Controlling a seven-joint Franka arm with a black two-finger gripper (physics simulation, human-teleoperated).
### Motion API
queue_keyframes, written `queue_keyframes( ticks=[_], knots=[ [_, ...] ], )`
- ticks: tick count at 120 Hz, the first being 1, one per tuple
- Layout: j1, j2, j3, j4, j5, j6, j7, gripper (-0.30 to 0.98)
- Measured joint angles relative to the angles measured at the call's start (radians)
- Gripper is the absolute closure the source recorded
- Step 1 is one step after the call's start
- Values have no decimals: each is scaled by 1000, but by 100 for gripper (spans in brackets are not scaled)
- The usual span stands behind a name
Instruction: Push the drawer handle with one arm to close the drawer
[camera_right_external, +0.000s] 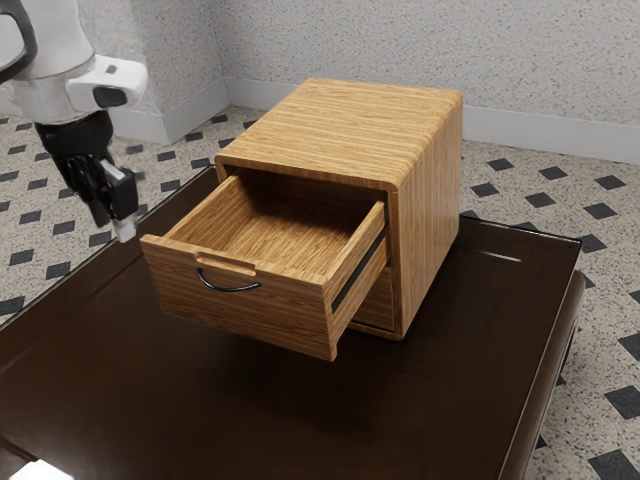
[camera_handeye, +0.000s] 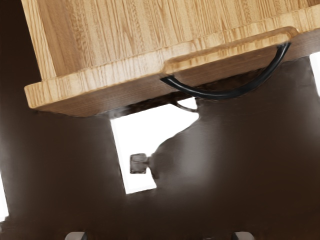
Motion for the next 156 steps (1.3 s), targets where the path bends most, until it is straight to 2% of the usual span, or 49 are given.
queue_keyframes(
  ticks=[9, 23, 40, 60, 102, 156],
  knots=[
    [-1, -47, -34, -98, -21, 39, -67, 59],
    [-28, -12, -54, -173, -52, 105, -154, 69],
    [-54, 3, -91, -231, -66, 186, -236, 74],
    [-57, 17, -134, -229, -65, 233, -297, 77],
    [-47, 243, -130, -66, -14, 274, -370, 78],
    [-42, 513, -73, 175, 60, 284, -398, 79]
  ],
)
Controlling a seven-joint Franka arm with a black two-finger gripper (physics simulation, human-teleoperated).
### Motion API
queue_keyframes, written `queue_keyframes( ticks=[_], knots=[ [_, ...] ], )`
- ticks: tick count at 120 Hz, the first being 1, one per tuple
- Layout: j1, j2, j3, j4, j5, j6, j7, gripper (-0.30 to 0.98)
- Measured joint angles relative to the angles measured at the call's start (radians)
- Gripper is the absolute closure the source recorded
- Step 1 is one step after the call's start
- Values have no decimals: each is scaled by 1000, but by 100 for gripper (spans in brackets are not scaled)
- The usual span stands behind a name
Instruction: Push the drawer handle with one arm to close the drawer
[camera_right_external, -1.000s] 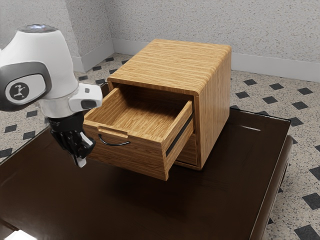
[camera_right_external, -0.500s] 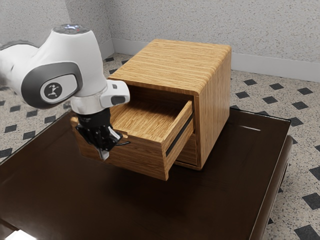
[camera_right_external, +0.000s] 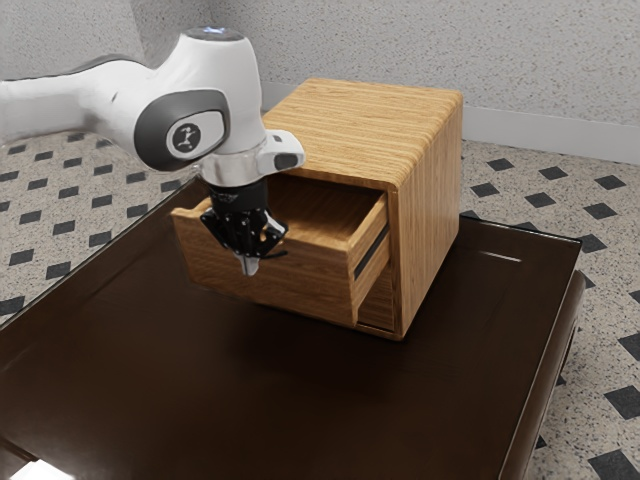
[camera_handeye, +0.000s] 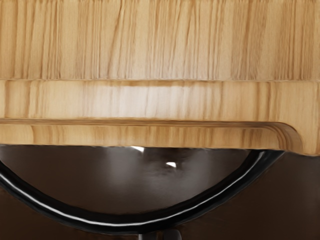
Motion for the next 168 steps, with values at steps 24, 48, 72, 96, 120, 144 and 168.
queue_keyframes(
  ticks=[24, 48, 72, 96, 120, 144, 168],
  knots=[
    [-1, 105, 22, 112, 30, 5, 3, 78],
    [6, 221, 23, 241, 54, 13, 13, 79],
    [3, 277, 36, 329, 72, 37, 39, 79],
    [4, 341, 37, 407, 92, 48, 73, 79],
    [2, 298, 36, 362, 80, 51, 107, 79],
    [-14, -31, -3, 320, 34, -167, 99, 57],
    [-4, -55, 0, 371, -19, -339, 106, 22]
  ],
)
